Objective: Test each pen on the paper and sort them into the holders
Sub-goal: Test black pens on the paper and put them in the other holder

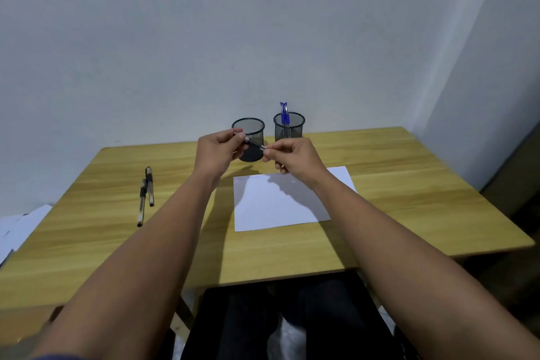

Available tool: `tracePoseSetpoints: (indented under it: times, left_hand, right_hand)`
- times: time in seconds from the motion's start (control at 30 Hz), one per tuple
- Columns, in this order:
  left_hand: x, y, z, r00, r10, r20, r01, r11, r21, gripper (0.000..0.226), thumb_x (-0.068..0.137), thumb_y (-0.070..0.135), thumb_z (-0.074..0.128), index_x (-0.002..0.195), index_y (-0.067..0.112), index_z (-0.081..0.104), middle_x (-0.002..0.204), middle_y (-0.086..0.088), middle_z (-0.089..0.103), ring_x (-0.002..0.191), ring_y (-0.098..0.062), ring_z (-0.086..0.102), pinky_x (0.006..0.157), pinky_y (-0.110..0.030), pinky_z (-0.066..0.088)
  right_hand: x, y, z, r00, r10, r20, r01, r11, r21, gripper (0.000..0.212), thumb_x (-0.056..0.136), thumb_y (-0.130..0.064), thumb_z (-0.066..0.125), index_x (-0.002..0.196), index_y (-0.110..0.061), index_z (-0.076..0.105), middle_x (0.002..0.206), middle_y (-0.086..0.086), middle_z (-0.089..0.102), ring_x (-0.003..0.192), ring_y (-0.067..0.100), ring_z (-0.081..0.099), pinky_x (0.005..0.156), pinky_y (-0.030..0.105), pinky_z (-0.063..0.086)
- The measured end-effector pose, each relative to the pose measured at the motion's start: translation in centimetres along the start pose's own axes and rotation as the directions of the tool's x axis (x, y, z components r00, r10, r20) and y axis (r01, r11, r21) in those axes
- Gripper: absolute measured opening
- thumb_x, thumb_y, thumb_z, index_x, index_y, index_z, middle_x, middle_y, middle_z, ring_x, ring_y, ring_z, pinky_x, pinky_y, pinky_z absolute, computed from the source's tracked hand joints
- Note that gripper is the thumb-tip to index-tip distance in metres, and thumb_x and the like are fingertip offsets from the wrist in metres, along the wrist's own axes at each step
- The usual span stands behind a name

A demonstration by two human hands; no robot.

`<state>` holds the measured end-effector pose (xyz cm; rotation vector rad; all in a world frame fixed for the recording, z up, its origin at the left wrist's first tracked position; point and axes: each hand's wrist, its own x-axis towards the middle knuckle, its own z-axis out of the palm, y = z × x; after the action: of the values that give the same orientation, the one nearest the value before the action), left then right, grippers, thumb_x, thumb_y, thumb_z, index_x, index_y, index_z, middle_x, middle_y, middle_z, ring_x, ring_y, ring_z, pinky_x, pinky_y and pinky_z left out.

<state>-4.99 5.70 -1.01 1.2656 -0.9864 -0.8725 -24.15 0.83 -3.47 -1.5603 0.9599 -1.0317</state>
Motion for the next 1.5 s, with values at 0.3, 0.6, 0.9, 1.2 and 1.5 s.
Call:
tracePoseSetpoints:
  times: [0.3,0.6,0.9,1.2,1.5]
  left_hand:
    - [1.5,0.0,1.4,0.999,0.042,0.002,-0.042,0.995,0.096,0.017,0.098,0.017,0.065,0.112,0.011,0.074,0.092,-0.008,0.073,0.077,-0.014,0.068,0.074,-0.026,0.059]
    - [7.0,-1.9,-0.2,0.995,0.085,-0.048,-0.049,0.857,0.514,0.075,0.087,0.028,0.073,0.154,0.026,0.039,0.143,0.0,0.054,0.122,-0.017,0.054,0.099,-0.034,0.047]
    - [10.9,-7.7,0.4,1.0,-0.019,-0.016,0.025,0.805,0.593,0.092,0.049,0.077,0.077,0.129,0.038,0.051,0.125,0.013,0.066,0.114,-0.019,0.065,0.098,-0.048,0.052]
    - [10.2,-6.7,0.7,1.0,0.002,-0.013,0.007,0.76,0.65,0.08,0.051,0.075,0.071,0.119,0.036,0.055,0.112,0.014,0.065,0.107,-0.021,0.066,0.093,-0.047,0.053]
    - [7.6,-2.0,-6.1,0.998,0.056,-0.009,-0.03,0.654,0.756,0.067,0.082,0.058,0.071,0.14,0.029,0.056,0.133,0.007,0.064,0.117,-0.015,0.061,0.097,-0.043,0.053]
  right_hand:
    - [2.1,0.3,0.4,0.998,0.025,0.06,-0.012,0.978,-0.209,0.015,0.094,-0.01,0.081,0.082,-0.018,0.077,0.071,0.011,0.076,0.053,0.013,0.057,0.054,0.026,0.048]
    - [9.9,-4.6,-0.2,0.972,-0.181,-0.148,0.115,0.921,-0.372,0.007,0.089,-0.023,0.085,0.09,-0.017,0.082,0.083,-0.004,0.077,0.074,0.006,0.068,0.071,0.016,0.051]
    - [14.9,-3.0,3.2,0.982,-0.157,-0.103,0.06,0.783,-0.619,0.015,0.082,-0.026,0.083,0.074,-0.027,0.07,0.077,-0.006,0.071,0.086,0.021,0.073,0.078,0.031,0.058]
    - [15.2,-1.6,4.7,0.991,-0.074,-0.11,-0.029,0.69,-0.724,0.017,0.083,-0.019,0.085,0.094,-0.006,0.081,0.093,0.01,0.08,0.089,0.027,0.076,0.077,0.036,0.063]
    - [12.0,-5.7,7.7,0.975,-0.18,-0.129,0.065,0.791,-0.608,0.009,0.089,-0.022,0.071,0.089,-0.024,0.08,0.097,-0.003,0.08,0.094,0.02,0.074,0.083,0.035,0.061]
